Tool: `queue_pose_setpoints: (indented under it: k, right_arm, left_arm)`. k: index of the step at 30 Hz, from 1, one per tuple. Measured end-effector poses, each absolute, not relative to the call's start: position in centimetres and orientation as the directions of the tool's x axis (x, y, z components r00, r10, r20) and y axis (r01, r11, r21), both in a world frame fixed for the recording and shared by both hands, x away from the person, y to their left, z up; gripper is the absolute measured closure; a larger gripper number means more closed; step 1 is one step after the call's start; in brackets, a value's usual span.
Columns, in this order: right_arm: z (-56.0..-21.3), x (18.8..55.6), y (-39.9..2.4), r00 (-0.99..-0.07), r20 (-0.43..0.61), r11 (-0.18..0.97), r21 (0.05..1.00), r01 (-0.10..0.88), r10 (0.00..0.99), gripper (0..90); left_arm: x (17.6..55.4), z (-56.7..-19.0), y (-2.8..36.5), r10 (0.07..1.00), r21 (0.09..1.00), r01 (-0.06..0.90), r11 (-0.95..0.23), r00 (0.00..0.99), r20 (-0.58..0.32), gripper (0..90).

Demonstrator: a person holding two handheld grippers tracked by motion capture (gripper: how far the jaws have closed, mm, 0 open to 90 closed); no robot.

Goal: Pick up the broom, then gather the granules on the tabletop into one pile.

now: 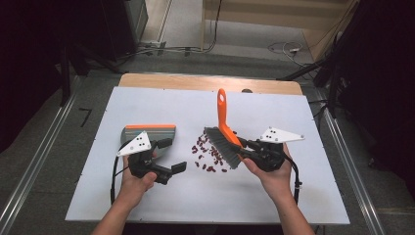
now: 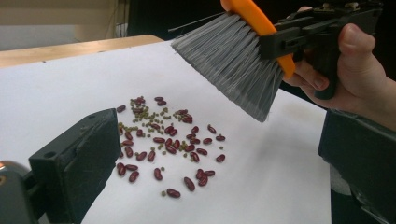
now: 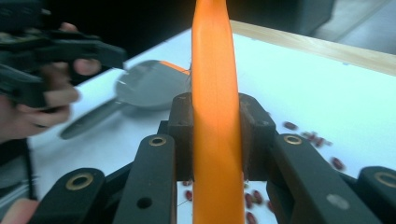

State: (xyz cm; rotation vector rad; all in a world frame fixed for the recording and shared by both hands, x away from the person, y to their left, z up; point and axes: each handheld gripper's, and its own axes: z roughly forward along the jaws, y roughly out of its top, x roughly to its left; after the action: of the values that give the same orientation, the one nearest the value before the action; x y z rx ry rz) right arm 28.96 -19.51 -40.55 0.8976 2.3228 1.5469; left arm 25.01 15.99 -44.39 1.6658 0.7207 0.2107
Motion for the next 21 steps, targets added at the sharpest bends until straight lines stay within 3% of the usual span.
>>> queue_pose_setpoints:
  k: [21]
  right_arm:
    - [-40.6, 32.0, -21.6, -0.648, 0.078, 0.295, 0.844, 0.448, 0.758, 69.1]
  left_arm:
    - [23.8, -44.8, 18.8, 0.643, 0.945, 0.319, -0.068, 0.738, -0.203, 0.0]
